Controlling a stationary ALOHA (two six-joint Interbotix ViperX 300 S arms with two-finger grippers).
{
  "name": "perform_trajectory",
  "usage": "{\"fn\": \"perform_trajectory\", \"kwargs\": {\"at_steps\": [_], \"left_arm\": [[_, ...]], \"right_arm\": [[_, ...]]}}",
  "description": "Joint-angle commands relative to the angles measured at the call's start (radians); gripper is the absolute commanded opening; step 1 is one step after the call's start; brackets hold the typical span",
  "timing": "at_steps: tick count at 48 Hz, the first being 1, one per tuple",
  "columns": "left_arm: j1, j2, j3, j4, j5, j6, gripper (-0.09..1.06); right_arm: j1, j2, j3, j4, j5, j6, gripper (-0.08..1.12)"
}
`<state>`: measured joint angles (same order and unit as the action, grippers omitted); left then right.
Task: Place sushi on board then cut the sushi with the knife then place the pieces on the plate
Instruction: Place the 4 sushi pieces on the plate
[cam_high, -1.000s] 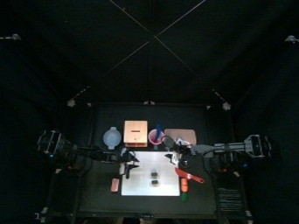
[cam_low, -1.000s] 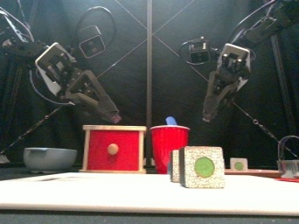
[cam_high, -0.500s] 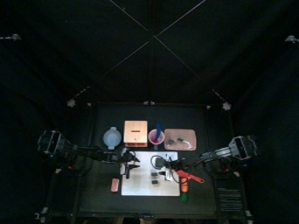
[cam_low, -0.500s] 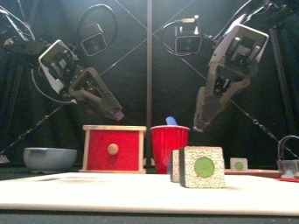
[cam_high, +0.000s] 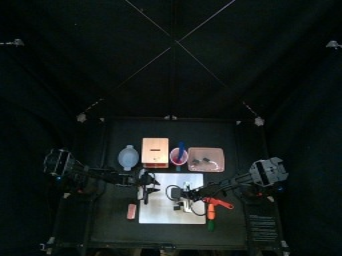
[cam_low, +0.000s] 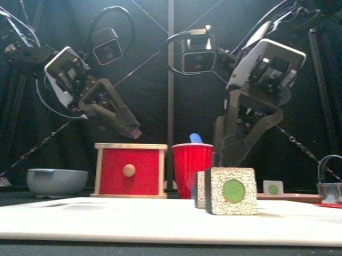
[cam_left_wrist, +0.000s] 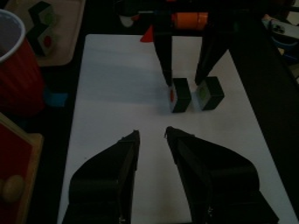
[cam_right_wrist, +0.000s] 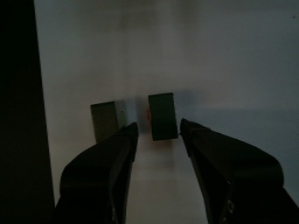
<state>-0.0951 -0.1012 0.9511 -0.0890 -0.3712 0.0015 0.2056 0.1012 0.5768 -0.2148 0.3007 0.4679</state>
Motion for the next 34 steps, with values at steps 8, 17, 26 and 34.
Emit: {"fn": "perform_trajectory", "kwargs": {"at_steps": [8,17,26,34], "left_arm": [[-0.002,-0.002,-0.021,0.0,-0.005,0.002,0.73],[-0.002,0.0,-0.021,0.0,-0.005,0.003,0.73],[-0.002,0.003,-0.021,0.0,-0.006,0.003,0.73],[-0.002,0.003,-0.021,0.0,-0.005,0.003,0.73]], "right_arm": [[-0.011,0.037,-0.052,-0.017,-0.003,-0.002,0.78],[-0.023,0.035,-0.058,-0.012,-0.003,0.002,0.66],[-0.078,-0.037,-0.012,0.023,0.02,0.003,0.62],[-0.161,-0.175,0.078,0.043,0.046,0.005,0.62]]}}
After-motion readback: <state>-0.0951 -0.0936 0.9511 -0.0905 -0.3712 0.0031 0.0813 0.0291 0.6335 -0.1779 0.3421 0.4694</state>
